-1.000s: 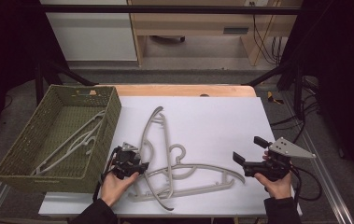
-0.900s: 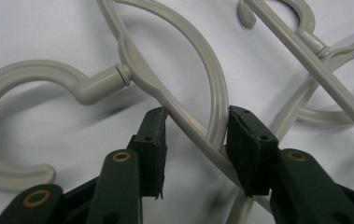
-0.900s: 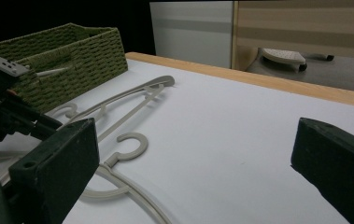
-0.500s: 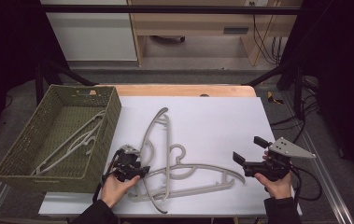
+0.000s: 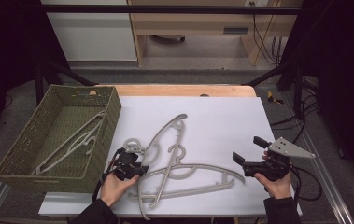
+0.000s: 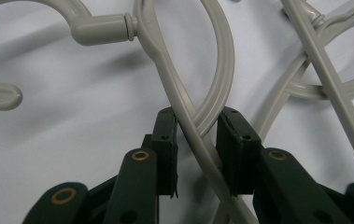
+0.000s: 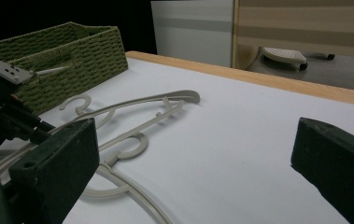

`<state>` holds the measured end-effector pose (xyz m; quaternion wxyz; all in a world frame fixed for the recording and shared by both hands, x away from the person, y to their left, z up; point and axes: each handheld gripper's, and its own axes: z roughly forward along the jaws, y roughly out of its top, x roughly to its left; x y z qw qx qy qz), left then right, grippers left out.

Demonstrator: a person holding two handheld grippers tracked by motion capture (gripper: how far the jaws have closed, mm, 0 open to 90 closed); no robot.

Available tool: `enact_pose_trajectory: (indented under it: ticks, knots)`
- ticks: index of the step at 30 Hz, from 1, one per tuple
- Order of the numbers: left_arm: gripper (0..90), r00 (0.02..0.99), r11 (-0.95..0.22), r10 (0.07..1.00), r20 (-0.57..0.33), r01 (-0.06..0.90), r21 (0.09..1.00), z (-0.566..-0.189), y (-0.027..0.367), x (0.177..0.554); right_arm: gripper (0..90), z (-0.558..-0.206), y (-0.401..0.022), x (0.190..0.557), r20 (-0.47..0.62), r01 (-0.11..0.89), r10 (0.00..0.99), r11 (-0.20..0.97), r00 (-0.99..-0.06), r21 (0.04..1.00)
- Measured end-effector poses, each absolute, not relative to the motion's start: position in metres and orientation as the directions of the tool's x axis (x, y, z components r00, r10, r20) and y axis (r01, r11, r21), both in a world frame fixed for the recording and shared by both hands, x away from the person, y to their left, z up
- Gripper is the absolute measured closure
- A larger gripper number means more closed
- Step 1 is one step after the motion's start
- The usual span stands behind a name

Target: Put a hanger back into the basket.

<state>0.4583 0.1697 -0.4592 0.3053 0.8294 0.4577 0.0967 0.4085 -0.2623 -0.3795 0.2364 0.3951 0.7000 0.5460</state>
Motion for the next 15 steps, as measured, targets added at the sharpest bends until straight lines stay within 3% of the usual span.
enact_pose_trajectory:
  ticks: [15]
  knots:
    - [58.6,0.574,-0.401,0.805,-0.148,0.712,0.577,-0.457,0.181,0.453,1.3,-0.379,-0.263,0.407,0.103,0.294,0.810,0.088,-0.577,0.952]
